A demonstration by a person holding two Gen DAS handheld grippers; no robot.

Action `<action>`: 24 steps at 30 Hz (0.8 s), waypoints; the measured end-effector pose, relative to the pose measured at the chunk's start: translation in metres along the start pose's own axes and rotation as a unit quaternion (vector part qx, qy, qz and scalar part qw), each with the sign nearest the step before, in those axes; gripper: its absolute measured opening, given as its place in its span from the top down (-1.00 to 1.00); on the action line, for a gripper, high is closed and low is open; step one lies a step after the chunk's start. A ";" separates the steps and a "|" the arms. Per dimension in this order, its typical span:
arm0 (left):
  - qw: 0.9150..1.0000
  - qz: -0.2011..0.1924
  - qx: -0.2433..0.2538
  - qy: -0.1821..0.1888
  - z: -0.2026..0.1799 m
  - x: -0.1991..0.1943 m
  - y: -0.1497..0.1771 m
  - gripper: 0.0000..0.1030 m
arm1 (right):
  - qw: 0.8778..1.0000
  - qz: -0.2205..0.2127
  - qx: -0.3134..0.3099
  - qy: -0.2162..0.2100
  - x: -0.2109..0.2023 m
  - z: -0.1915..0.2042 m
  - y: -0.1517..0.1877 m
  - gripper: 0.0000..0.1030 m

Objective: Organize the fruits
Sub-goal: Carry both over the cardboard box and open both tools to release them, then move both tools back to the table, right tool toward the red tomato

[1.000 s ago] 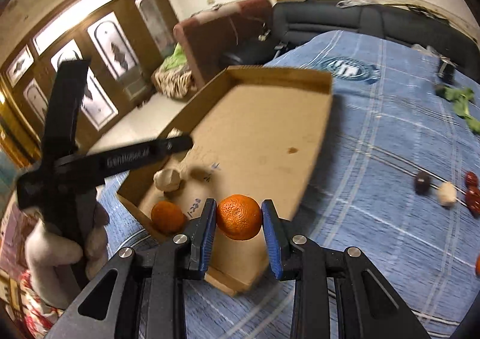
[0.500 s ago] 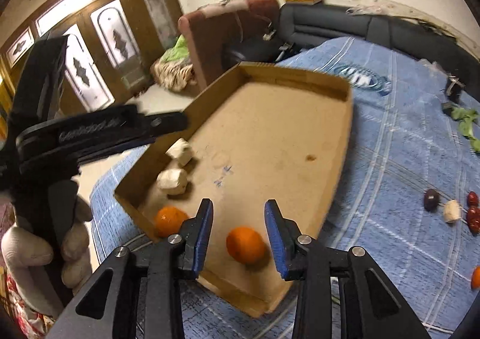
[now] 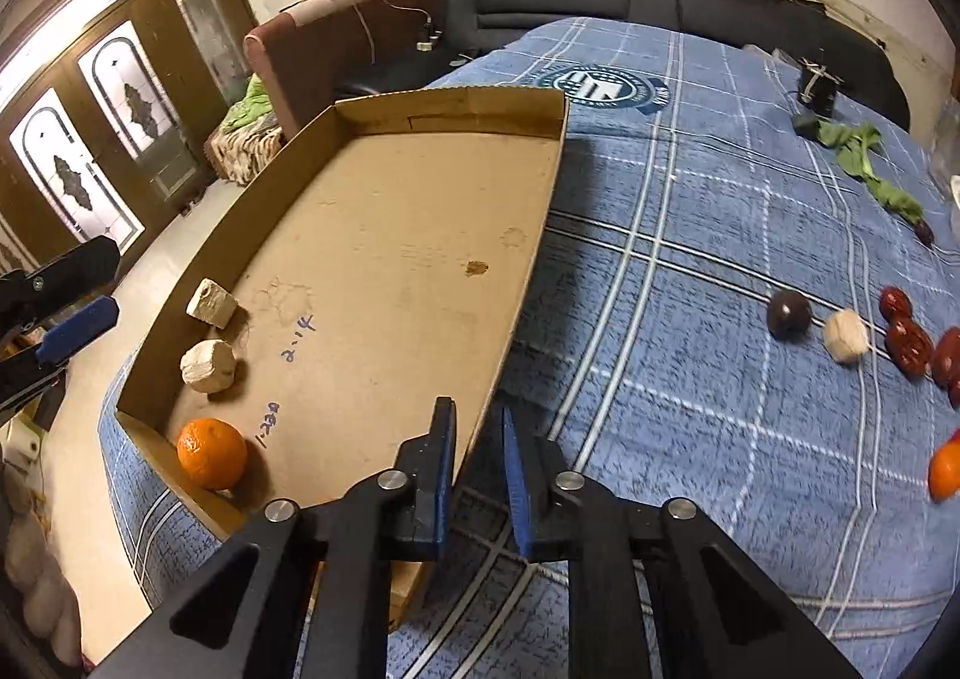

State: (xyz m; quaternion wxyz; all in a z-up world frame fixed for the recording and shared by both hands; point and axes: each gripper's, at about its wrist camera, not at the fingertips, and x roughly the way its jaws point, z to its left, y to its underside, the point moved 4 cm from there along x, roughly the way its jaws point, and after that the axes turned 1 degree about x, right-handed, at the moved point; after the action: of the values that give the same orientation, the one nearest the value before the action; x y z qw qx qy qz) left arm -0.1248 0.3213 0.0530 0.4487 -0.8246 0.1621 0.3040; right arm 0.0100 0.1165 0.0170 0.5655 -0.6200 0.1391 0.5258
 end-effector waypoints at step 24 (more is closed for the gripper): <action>0.986 0.018 0.140 0.090 -0.142 -0.010 0.043 -0.49 | 0.986 -0.090 0.137 0.019 -0.110 -0.133 0.051 0.61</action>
State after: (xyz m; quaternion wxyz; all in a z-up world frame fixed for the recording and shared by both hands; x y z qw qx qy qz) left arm -0.1050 0.1791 0.0907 0.5375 -0.7747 0.2577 0.2111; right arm -0.0080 -0.0594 0.0521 0.6878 -0.5563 0.1639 0.4366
